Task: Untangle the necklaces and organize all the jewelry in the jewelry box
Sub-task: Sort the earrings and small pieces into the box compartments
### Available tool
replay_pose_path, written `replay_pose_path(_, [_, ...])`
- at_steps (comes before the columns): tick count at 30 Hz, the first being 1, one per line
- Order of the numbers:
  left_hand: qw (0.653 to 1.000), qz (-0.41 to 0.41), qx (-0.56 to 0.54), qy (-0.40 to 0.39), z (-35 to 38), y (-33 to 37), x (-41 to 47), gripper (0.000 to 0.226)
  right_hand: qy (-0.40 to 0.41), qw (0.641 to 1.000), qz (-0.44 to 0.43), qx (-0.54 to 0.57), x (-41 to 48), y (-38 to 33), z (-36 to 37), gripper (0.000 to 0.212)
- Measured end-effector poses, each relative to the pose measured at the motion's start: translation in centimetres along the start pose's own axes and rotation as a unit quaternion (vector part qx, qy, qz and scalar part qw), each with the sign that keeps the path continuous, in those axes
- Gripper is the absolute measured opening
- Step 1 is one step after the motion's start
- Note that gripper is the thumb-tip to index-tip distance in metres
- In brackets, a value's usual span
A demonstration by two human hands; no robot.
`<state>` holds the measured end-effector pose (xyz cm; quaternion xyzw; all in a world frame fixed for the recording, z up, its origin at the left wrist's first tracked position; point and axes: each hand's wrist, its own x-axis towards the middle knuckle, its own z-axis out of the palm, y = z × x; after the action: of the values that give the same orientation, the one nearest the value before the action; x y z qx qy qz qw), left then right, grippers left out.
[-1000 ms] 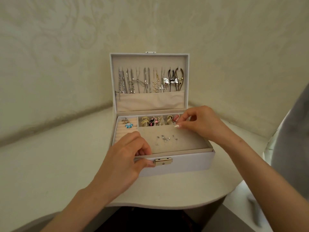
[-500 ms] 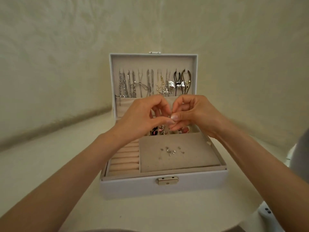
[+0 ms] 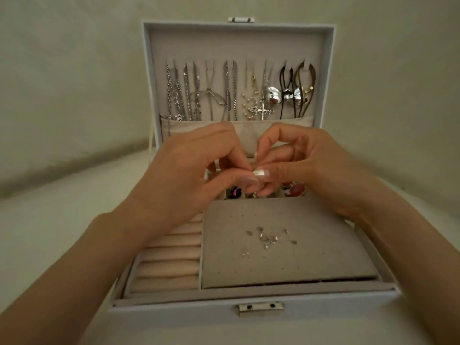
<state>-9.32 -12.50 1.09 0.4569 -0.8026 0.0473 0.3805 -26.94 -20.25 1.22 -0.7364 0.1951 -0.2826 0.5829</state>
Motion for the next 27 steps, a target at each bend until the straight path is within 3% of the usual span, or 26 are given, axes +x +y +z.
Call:
replay_pose_path(6, [0.995, -0.065, -0.058, -0.053, -0.3, 0.2, -0.1, 0.017, -0.019, 0.996, -0.015, -0.092, -0.8, -0.7, -0.3, 0.025])
replay_pose_path(11, [0.978, -0.115, -0.119, -0.130, -1.4, -0.5, -0.3, 0.015, -0.115, 0.980, -0.008, -0.164, -1.7, -0.5, -0.5, 0.012])
replay_pose_path(15, [0.962, -0.140, -0.130, -0.194, -1.9, -1.1, -0.5, 0.019, -0.131, 0.978, -0.006, -0.160, -1.6, 0.0, -0.8, 0.006])
replay_pose_path(20, [0.956, -0.170, -0.135, -0.195, -1.9, -1.1, -0.5, 0.011, -0.151, 0.971, -0.003, -0.188, -1.6, 0.3, -1.0, 0.007])
replay_pose_path(27, [0.959, -0.183, -0.083, -0.199, -1.8, -1.7, -0.5, 0.015, -0.113, 0.976, -0.009, -0.185, -1.5, 0.3, -0.8, 0.007])
